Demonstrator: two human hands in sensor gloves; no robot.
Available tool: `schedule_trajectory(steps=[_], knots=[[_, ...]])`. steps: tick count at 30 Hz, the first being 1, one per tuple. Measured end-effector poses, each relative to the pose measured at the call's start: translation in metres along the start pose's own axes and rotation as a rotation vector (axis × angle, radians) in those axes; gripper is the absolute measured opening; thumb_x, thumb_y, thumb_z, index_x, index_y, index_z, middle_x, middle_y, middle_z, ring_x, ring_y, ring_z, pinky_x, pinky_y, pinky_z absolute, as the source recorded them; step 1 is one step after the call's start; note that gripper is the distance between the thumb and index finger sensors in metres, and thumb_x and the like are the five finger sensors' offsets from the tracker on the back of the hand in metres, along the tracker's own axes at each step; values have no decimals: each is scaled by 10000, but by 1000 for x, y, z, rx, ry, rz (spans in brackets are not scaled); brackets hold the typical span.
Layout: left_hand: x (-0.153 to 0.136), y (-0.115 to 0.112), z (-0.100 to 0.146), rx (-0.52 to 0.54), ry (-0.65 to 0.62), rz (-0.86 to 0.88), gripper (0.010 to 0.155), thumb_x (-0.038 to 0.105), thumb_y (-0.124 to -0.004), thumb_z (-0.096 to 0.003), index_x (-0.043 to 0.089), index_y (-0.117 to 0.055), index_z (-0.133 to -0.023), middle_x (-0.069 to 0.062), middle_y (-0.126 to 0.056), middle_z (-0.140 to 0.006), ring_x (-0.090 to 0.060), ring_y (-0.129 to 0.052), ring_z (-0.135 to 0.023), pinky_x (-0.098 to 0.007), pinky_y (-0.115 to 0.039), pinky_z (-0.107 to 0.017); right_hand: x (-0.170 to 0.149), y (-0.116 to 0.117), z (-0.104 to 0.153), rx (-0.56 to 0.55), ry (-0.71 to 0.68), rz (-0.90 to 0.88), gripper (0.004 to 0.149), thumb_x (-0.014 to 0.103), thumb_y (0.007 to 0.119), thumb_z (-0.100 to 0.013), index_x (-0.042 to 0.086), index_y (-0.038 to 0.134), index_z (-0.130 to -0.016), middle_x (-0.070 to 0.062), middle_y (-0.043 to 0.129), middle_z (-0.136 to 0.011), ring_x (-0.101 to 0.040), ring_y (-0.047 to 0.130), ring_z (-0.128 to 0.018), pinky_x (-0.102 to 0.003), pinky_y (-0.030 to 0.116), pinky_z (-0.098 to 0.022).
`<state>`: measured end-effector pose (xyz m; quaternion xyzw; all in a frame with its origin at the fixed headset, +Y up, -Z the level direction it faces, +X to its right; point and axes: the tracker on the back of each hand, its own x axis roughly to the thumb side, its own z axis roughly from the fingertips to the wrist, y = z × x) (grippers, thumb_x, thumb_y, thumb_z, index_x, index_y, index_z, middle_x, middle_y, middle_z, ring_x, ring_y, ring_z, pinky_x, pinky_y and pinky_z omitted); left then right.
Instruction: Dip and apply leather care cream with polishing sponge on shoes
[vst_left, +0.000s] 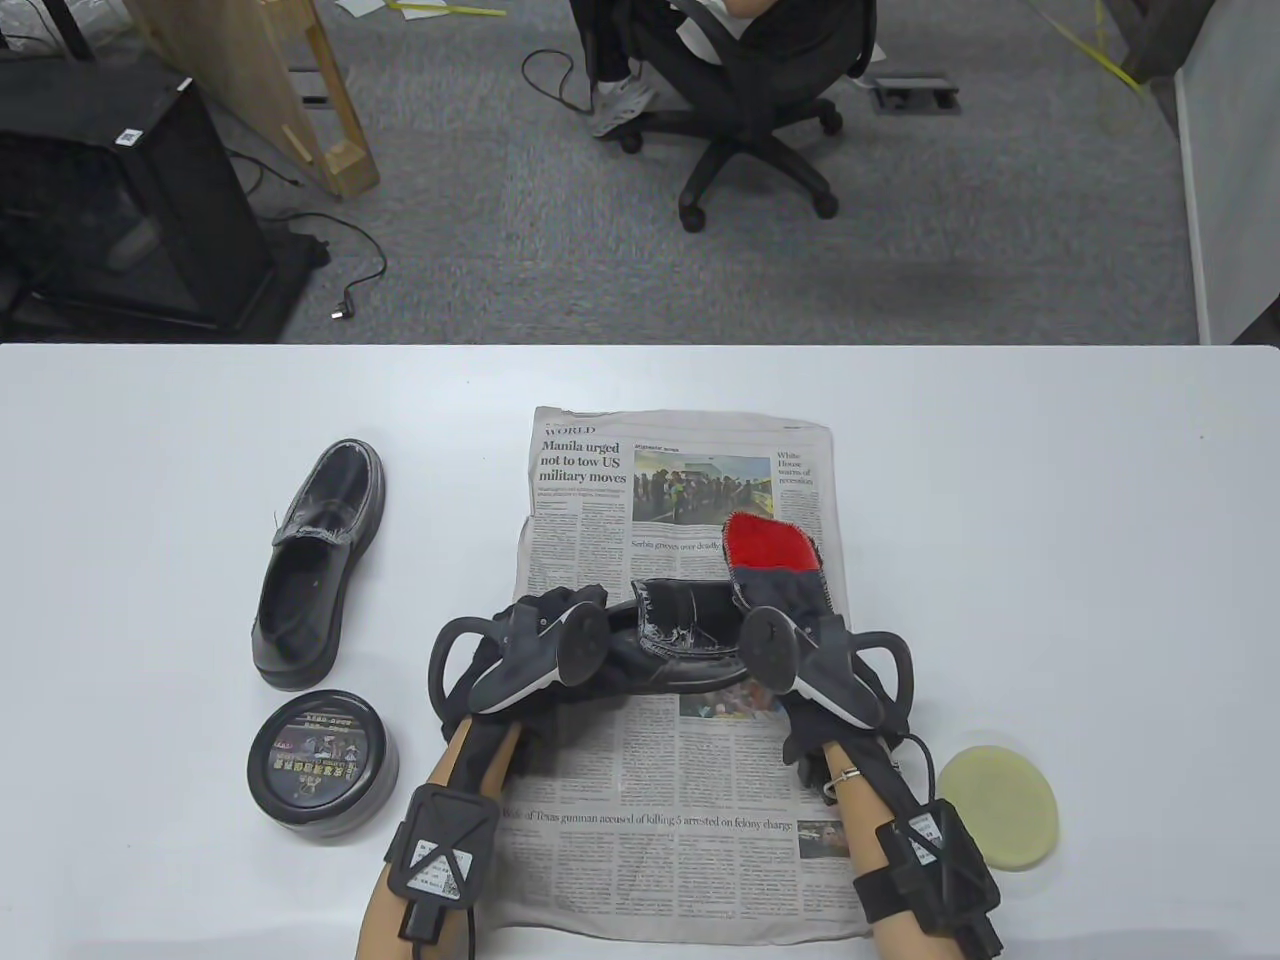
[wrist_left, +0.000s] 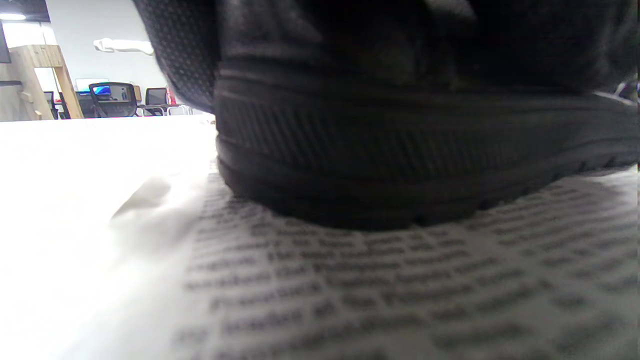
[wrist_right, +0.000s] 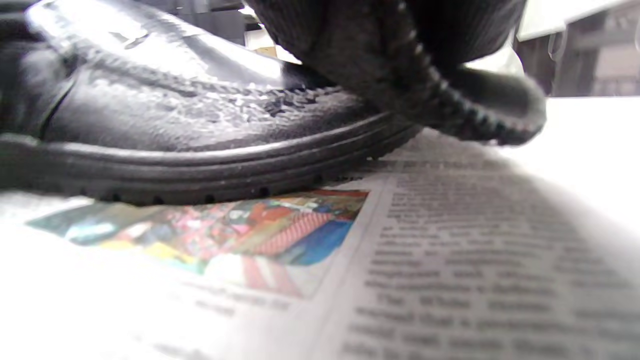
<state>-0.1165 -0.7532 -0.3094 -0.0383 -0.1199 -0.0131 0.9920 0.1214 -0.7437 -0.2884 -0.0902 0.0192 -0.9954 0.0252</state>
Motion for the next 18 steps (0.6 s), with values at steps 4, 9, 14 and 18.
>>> schedule_trajectory(steps=[4,9,14,18], knots=[[0,0,0,-6,-6,-11,936,712,-794,-239,330,-625,-1077,46,-822,-1054,-223,-860,-937,-427,-764,-705,30,-6,15,-71,-121,24,478,317,624,-616,161,577,-1066,-120,648,-1093,-369,755,-960,-353,771,-653],[1,0,-1,-4,-11,-13,933,709,-794,-238,335,-625,-1076,50,-818,-1056,-220,-853,-944,-433,-758,-714,54,-26,7,-104,-186,-211,476,324,619,-619,150,600,-1062,-135,695,-1066,-353,826,-902,-472,783,-631],[0,0,-1,-3,-14,-7,937,708,-796,-237,335,-622,-1078,50,-816,-1057,-217,-849,-948,-435,-753,-719,54,-23,-23,-66,-110,-429,473,338,599,-630,187,564,-1077,-92,647,-1109,-337,746,-966,-447,728,-676],[2,0,0,5,-2,-12,944,711,-795,-239,321,-627,-1082,34,-829,-1050,-226,-866,-927,-433,-766,-701,42,-15,-37,-6,-10,-406,476,344,578,-634,191,550,-1083,-80,643,-1116,-318,721,-987,-457,671,-695]])
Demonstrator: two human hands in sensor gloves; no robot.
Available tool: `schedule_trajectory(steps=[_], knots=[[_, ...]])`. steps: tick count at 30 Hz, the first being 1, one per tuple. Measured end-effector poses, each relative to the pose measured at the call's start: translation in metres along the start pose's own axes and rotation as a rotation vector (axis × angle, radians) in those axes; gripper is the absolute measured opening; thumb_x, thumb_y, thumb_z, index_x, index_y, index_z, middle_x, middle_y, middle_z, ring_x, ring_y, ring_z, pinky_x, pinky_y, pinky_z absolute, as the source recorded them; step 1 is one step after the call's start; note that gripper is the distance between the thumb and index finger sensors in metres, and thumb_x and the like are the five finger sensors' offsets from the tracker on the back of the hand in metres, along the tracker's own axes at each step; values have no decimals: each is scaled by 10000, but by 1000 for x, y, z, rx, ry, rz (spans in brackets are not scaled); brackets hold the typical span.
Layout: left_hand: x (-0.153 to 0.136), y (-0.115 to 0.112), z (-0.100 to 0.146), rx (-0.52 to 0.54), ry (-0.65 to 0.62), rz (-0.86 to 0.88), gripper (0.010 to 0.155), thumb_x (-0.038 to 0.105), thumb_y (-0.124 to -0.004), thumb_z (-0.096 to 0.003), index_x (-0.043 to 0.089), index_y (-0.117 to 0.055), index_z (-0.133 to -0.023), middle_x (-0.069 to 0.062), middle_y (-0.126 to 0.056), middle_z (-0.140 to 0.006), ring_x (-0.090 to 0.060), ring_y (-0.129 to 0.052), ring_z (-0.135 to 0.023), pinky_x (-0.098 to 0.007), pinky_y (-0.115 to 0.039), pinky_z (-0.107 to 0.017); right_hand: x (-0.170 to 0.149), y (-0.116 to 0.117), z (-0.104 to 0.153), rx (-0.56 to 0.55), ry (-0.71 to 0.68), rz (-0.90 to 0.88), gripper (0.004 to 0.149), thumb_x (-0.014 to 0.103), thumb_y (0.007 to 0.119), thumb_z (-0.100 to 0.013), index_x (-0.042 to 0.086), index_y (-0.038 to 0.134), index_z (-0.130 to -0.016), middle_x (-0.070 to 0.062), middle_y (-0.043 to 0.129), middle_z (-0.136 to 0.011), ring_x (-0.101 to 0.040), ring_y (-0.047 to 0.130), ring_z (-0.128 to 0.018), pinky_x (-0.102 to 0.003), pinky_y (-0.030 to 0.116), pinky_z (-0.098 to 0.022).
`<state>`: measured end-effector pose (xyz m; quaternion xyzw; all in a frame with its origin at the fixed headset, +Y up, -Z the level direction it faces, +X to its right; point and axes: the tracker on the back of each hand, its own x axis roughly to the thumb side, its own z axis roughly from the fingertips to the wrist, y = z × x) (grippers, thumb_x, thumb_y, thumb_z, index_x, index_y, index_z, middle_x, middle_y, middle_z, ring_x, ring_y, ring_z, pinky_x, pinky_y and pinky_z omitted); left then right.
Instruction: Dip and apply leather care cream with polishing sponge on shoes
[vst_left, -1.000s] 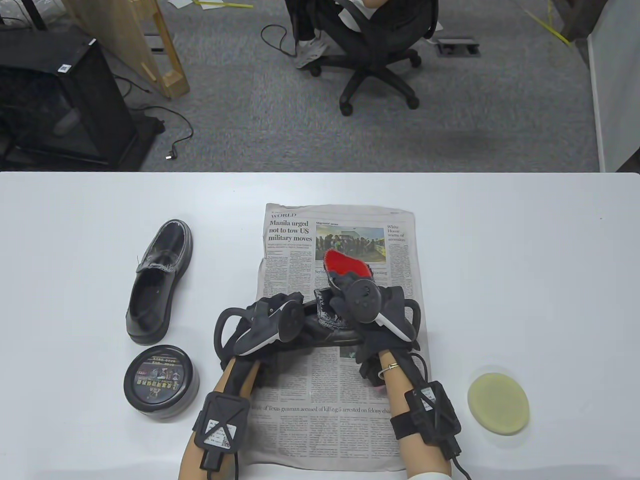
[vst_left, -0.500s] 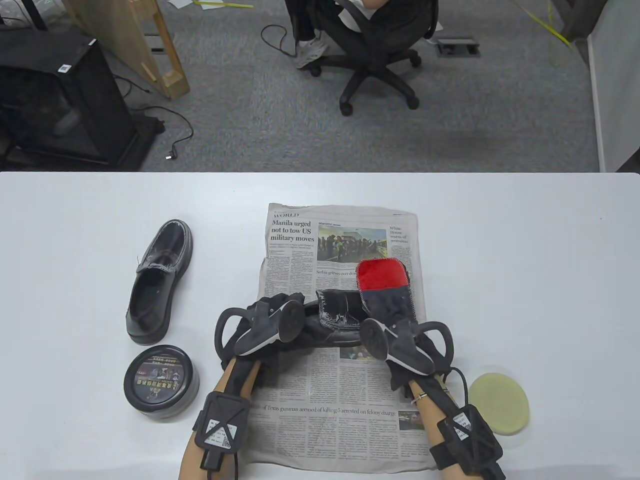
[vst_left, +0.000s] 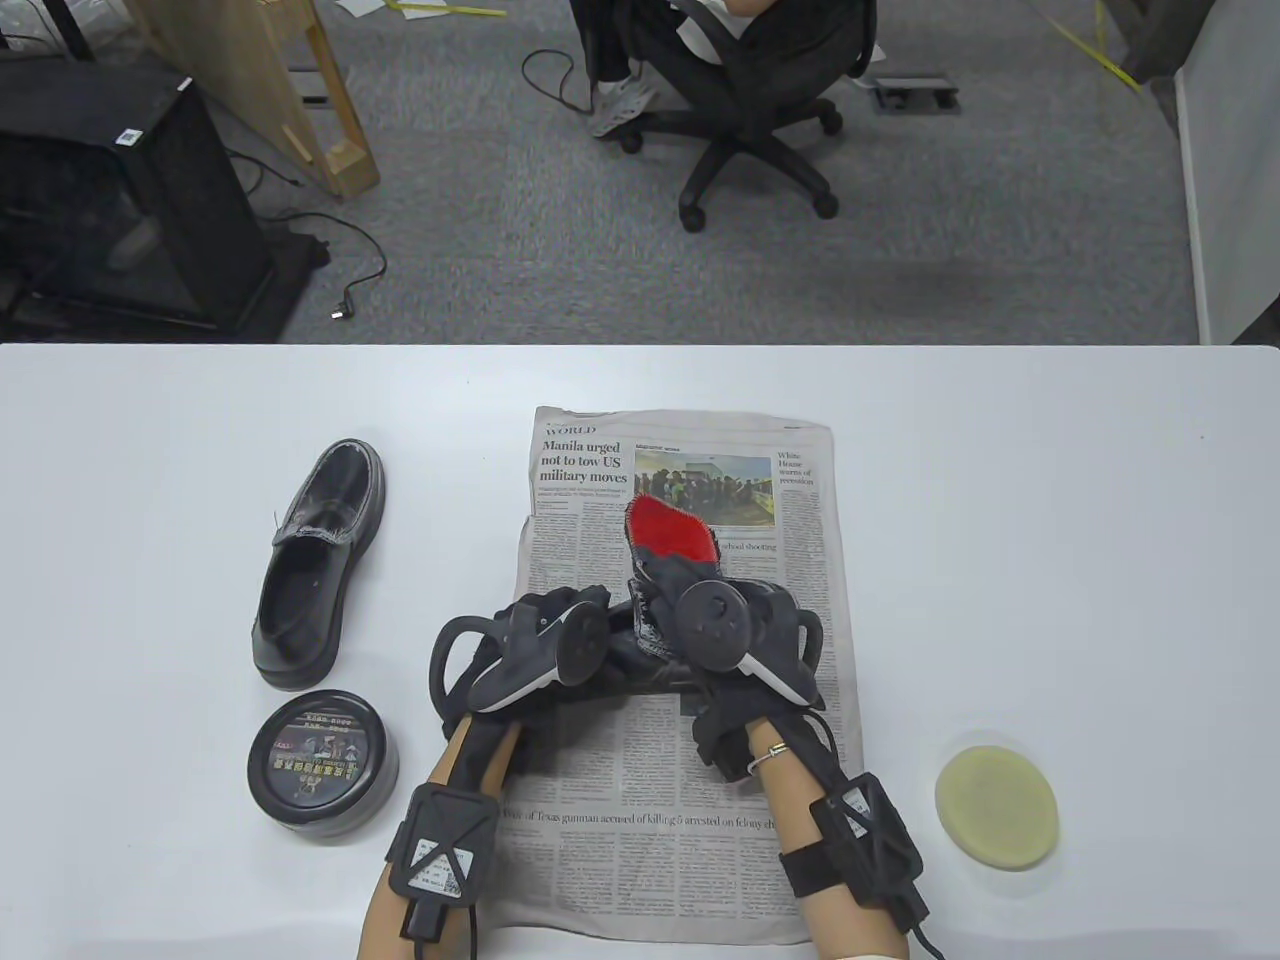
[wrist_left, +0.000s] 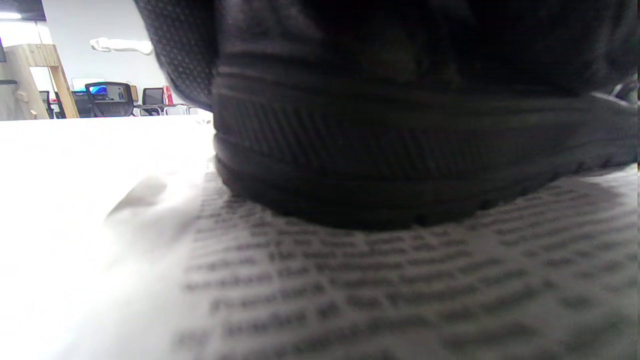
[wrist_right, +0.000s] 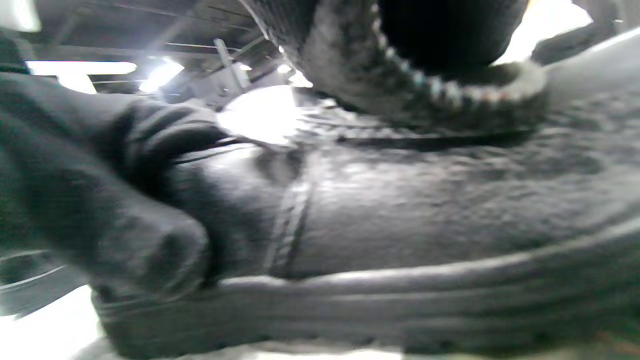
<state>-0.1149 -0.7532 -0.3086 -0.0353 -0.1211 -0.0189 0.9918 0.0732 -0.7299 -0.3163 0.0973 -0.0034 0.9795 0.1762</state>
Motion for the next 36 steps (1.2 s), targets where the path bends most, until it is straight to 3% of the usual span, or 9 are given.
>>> schedule_trajectory(steps=[6,12,17,20,24,29,36], knots=[[1,0,0,6,10,-16,948,724,-785,-239,311,-637,-1079,20,-852,-1028,-232,-887,-895,-432,-785,-675,-34,-8,1,7,102,133,470,335,593,-623,212,560,-1076,-52,661,-1112,-285,733,-984,-543,609,-707],[2,1,1,9,18,-32,952,732,-776,-239,299,-645,-1077,7,-869,-1014,-240,-900,-876,-433,-801,-655,-42,-9,22,-24,68,351,472,321,598,-621,191,564,-1073,-82,654,-1109,-325,734,-976,-483,671,-701],[2,0,1,19,8,-13,942,721,-786,-239,302,-650,-1072,24,-862,-1025,-242,-889,-888,-442,-793,-664,-31,-1,48,-43,-58,333,474,311,615,-619,184,572,-1073,-99,637,-1113,-349,702,-981,-464,722,-689],[2,-1,1,14,-4,-10,937,716,-787,-242,310,-642,-1073,37,-849,-1037,-225,-883,-909,-421,-795,-681,-16,-1,55,-19,-136,192,480,317,605,-624,173,566,-1081,-115,629,-1112,-357,721,-967,-462,730,-687],[2,-1,0,8,-15,-11,932,714,-785,-245,319,-631,-1076,44,-838,-1047,-217,-875,-919,-417,-791,-690,10,-3,44,-12,-207,61,488,342,571,-637,198,525,-1101,-90,581,-1143,-347,686,-1008,-523,672,-705],[2,-1,1,7,-18,0,935,709,-789,-245,325,-624,-1081,52,-830,-1056,-218,-868,-926,-428,-784,-690,16,2,8,76,-109,27,499,354,547,-644,217,483,-1119,-75,531,-1174,-366,588,-1058,-582,573,-712],[1,-1,2,18,-2,-5,937,720,-782,-248,320,-631,-1082,43,-848,-1042,-223,-882,-903,-426,-793,-670,-21,8,-3,90,69,257,508,342,513,-648,197,437,-1128,-85,498,-1179,-377,540,-1070,-557,490,-724]])
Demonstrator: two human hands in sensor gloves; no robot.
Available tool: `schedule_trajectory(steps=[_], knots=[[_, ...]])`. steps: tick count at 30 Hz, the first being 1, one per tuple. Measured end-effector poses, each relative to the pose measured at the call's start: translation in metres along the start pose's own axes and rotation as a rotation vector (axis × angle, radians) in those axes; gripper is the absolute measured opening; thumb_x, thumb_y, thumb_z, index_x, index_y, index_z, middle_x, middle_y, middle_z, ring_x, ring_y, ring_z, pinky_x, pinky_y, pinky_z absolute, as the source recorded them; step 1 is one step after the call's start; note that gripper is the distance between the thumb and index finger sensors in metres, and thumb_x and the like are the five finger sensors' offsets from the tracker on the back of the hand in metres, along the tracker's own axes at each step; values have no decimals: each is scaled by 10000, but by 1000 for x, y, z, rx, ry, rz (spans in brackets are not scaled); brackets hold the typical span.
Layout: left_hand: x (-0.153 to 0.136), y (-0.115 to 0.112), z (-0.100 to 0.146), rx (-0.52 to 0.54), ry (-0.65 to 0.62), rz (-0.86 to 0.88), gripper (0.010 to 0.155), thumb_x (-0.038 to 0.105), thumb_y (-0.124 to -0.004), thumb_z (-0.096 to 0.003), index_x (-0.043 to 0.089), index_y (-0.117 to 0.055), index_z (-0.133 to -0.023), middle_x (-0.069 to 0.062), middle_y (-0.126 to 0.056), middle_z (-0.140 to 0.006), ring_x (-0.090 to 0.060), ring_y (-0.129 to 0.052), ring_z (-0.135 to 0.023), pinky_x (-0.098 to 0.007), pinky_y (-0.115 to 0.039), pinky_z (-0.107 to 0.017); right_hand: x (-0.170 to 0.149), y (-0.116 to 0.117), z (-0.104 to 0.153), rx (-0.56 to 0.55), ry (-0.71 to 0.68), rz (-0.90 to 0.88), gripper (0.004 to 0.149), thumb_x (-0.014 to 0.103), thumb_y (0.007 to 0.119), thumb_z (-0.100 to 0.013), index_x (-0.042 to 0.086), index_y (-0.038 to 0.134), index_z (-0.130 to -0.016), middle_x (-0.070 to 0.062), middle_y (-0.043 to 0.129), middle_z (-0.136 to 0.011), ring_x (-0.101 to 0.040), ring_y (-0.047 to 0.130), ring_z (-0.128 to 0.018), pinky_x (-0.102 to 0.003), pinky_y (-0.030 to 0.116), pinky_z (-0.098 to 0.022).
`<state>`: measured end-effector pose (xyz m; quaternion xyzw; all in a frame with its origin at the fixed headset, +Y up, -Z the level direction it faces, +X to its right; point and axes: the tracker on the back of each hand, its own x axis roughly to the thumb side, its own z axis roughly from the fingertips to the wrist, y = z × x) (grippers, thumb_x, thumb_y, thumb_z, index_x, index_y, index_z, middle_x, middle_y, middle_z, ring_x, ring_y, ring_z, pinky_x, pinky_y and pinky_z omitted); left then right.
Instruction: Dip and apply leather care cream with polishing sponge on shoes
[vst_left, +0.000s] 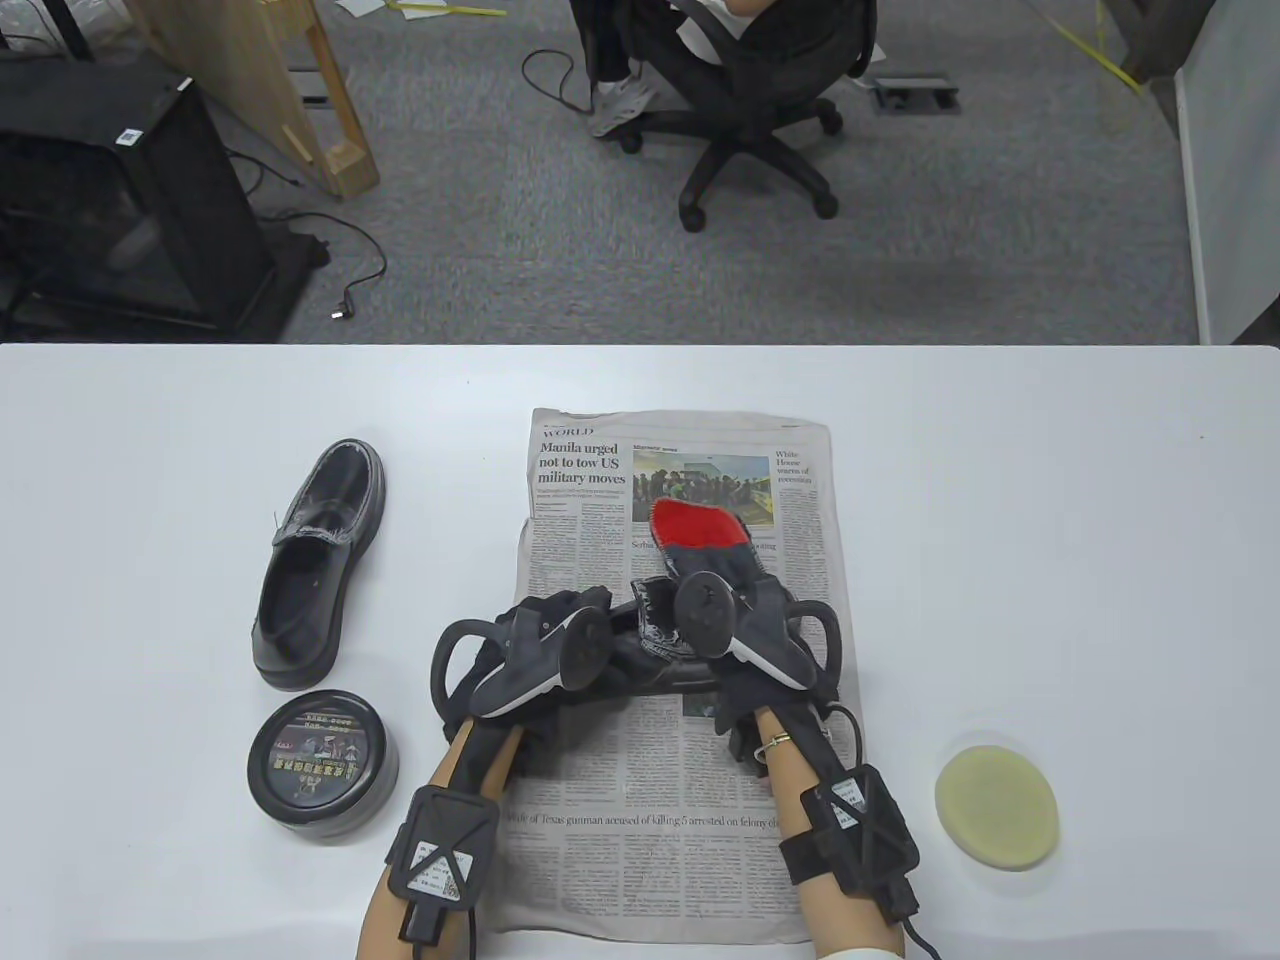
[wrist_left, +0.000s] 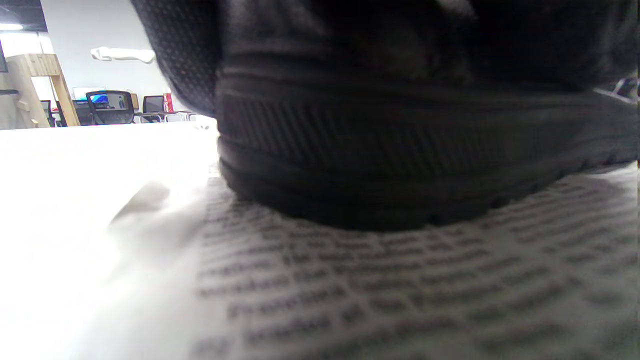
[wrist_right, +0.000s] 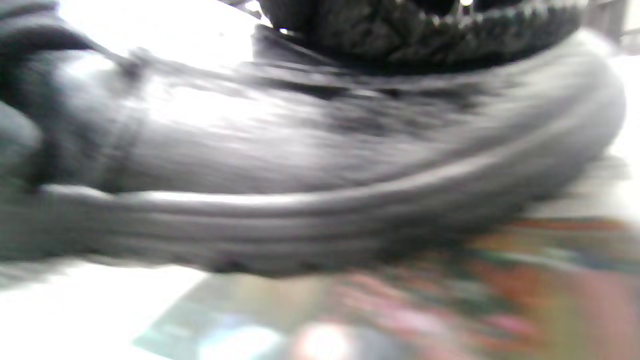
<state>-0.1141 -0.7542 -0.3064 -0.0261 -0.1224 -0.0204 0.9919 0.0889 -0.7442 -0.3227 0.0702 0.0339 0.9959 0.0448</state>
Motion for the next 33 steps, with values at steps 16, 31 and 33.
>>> schedule_trajectory(steps=[16,31,33], knots=[[4,1,1,4,-10,-42,907,716,-757,-266,312,-647,-1070,33,-848,-1042,-239,-875,-911,-443,-781,-680,-8,5,69,-105,-210,15,489,329,554,-641,144,532,-1093,-152,598,-1101,-422,670,-971,-487,669,-686],[2,0,1,-2,-14,-38,930,723,-759,-265,317,-623,-1090,43,-841,-1056,-227,-880,-911,-437,-784,-679,9,-2,3,-15,-38,-125,509,351,494,-654,168,456,-1128,-118,508,-1170,-413,529,-1065,-608,485,-708],[2,0,1,0,-8,-35,933,728,-758,-263,315,-626,-1088,35,-850,-1045,-223,-887,-903,-421,-797,-671,-6,-1,5,-6,1,-67,508,354,493,-654,175,448,-1128,-108,499,-1170,-400,509,-1069,-592,462,-711]])
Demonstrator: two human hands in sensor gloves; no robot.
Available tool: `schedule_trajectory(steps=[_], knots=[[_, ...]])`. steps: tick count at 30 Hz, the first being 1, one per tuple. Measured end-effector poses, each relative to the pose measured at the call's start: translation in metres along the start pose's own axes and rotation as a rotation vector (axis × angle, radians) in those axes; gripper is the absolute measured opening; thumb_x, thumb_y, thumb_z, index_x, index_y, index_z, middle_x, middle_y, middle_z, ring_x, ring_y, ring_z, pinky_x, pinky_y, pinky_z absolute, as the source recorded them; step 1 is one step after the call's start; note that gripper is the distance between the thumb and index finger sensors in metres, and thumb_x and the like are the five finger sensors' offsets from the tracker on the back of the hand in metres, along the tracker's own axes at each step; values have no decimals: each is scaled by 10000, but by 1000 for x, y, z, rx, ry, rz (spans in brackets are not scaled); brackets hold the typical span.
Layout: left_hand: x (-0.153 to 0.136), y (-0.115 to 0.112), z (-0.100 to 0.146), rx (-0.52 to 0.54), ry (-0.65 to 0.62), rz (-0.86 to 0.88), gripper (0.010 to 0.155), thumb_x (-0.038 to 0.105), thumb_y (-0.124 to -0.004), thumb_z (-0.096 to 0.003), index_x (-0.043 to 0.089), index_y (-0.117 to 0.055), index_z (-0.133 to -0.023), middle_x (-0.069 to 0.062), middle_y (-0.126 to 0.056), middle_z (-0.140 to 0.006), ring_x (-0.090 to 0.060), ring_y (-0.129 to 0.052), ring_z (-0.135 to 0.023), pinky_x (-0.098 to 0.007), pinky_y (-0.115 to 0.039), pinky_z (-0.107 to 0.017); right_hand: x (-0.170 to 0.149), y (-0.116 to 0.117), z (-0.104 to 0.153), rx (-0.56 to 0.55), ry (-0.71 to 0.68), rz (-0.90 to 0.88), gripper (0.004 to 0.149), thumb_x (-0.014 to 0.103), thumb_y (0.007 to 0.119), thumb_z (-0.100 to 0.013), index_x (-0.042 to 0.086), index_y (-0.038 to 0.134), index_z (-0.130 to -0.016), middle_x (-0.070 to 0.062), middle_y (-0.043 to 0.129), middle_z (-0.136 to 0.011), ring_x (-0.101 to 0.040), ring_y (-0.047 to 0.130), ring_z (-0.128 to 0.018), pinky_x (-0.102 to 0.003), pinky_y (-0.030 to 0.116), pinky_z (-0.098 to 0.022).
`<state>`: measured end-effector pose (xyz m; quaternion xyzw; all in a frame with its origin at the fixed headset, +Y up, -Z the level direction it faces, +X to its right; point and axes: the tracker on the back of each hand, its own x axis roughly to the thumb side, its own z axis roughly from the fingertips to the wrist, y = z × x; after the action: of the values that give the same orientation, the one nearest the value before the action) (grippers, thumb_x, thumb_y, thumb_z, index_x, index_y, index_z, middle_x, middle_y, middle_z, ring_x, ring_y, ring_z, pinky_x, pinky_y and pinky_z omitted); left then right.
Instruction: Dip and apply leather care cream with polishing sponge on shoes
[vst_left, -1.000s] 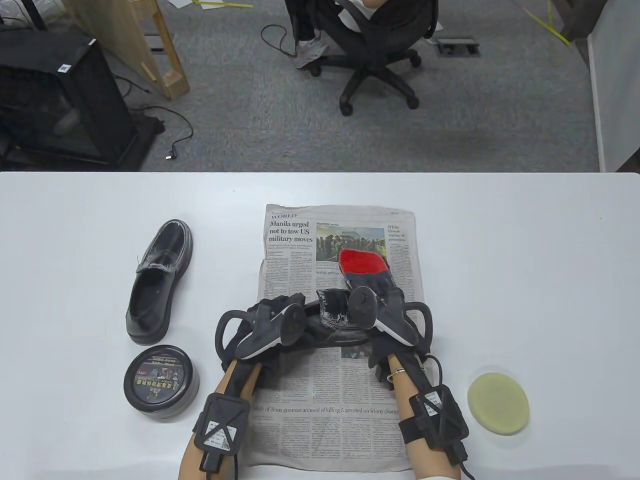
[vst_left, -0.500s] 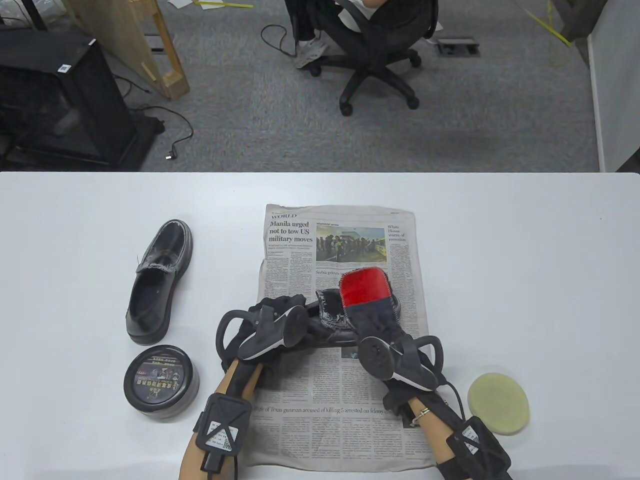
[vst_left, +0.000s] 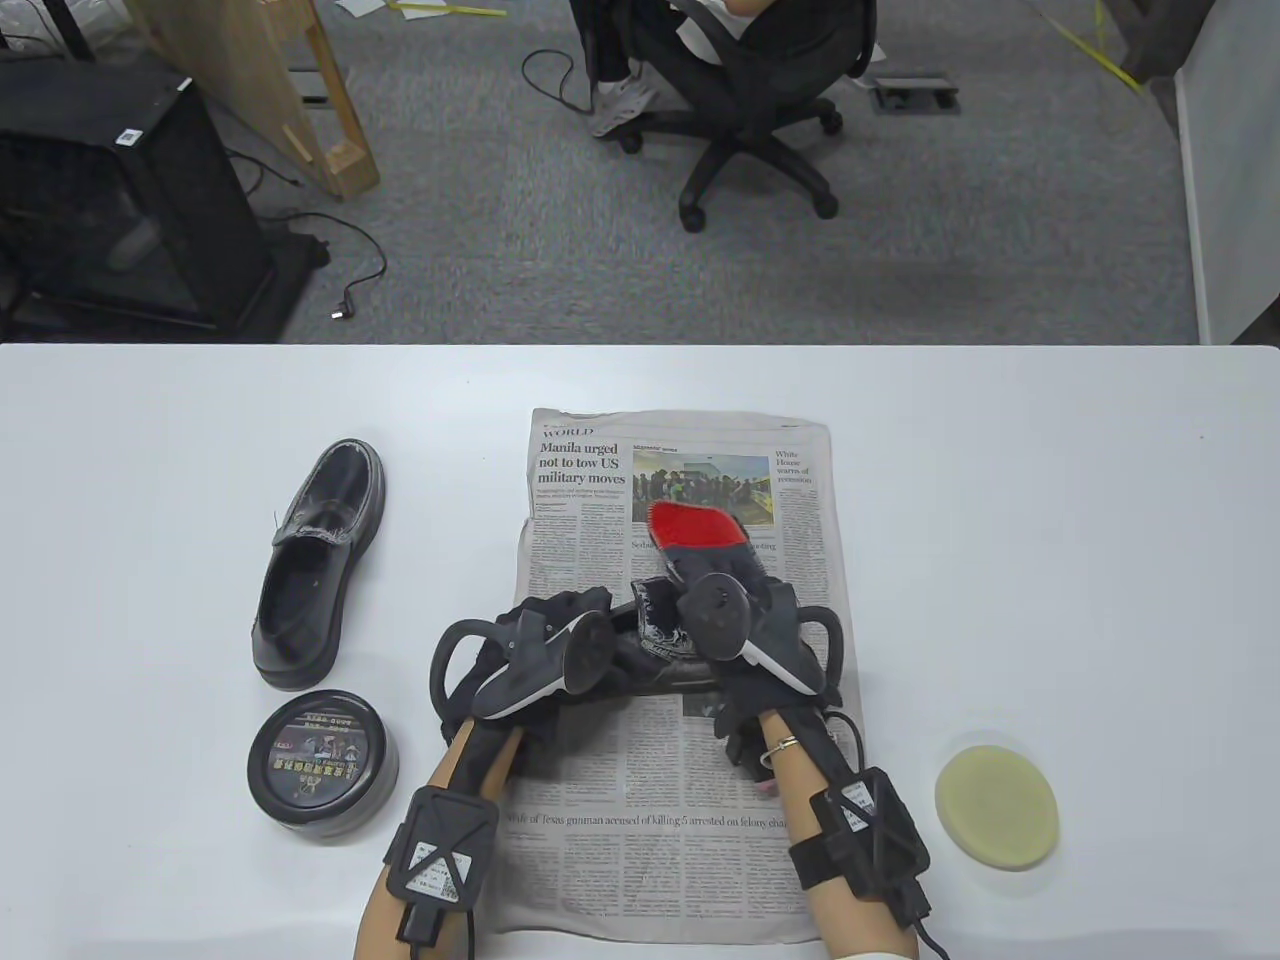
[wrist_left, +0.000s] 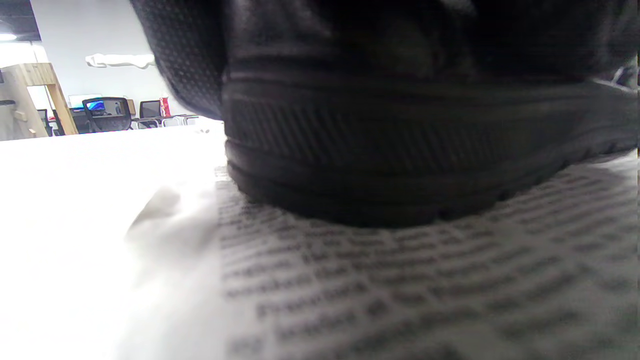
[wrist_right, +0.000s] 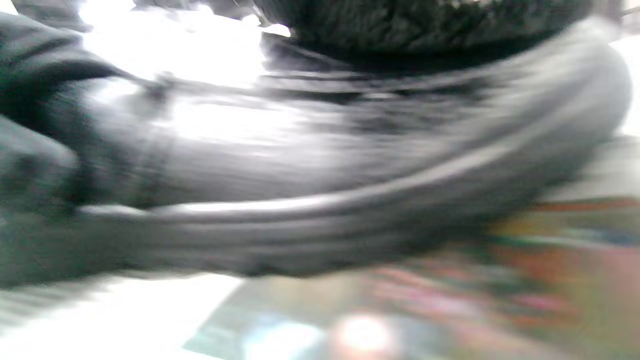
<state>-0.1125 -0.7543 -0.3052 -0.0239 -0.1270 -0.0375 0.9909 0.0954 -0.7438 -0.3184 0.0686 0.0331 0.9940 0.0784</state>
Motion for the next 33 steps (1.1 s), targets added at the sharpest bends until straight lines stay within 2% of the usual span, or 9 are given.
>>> schedule_trajectory(steps=[4,7,10,13,16,22,27,30,33], knots=[[1,1,0,-11,16,-23,931,736,-751,-264,306,-638,-1082,26,-863,-1031,-219,-900,-886,-402,-814,-650,-16,1,20,-30,-10,96,511,327,515,-652,149,449,-1126,-141,481,-1161,-444,505,-1043,-543,532,-703],[1,1,0,-11,19,-20,931,733,-751,-262,303,-642,-1080,21,-865,-1031,-225,-903,-884,-407,-814,-646,-14,0,38,-64,-49,202,502,307,539,-646,112,496,-1108,-184,542,-1121,-472,632,-978,-507,653,-665],[1,1,-1,-11,10,-7,919,723,-756,-264,309,-644,-1077,21,-858,-1035,-238,-892,-893,-429,-798,-652,2,-1,56,-50,-130,172,499,295,558,-645,67,549,-1088,-229,614,-1073,-477,722,-911,-491,728,-622],[1,1,-2,-17,2,-6,912,717,-757,-267,316,-640,-1077,27,-845,-1049,-238,-883,-908,-430,-792,-665,18,-3,64,-53,-222,92,503,302,552,-646,63,554,-1089,-228,633,-1065,-455,754,-909,-478,731,-635],[1,1,-2,-23,-5,-11,909,716,-755,-268,323,-633,-1078,38,-839,-1055,-231,-875,-919,-430,-789,-672,37,-7,60,-54,-286,-55,505,306,547,-649,92,520,-1106,-206,576,-1104,-457,678,-969,-512,662,-683],[1,0,-2,-23,-11,4,913,713,-760,-267,327,-625,-1083,44,-831,-1064,-228,-866,-934,-439,-778,-685,48,-9,28,-26,-242,-80,495,334,527,-654,190,468,-1124,-107,494,-1174,-402,545,-1069,-615,560,-705],[0,-1,-2,-17,-5,22,929,712,-769,-268,314,-619,-1094,31,-830,-1069,-239,-871,-925,-444,-779,-680,25,-4,3,12,-84,8,525,343,534,-649,169,432,-1134,-125,479,-1178,-416,536,-1066,-613,534,-704],[0,-1,-2,-17,-3,18,935,715,-767,-269,309,-614,-1097,29,-830,-1069,-237,-873,-923,-444,-781,-676,6,-8,2,45,-46,92,525,346,564,-640,185,444,-1125,-104,498,-1170,-392,548,-1063,-585,538,-709],[-1,-1,-1,-16,-3,25,933,713,-770,-267,313,-617,-1095,30,-832,-1067,-238,-873,-923,-446,-780,-676,-13,-19,11,42,-34,109,485,318,597,-631,212,515,-1097,-74,567,-1149,-383,611,-1044,-523,622,-711]])
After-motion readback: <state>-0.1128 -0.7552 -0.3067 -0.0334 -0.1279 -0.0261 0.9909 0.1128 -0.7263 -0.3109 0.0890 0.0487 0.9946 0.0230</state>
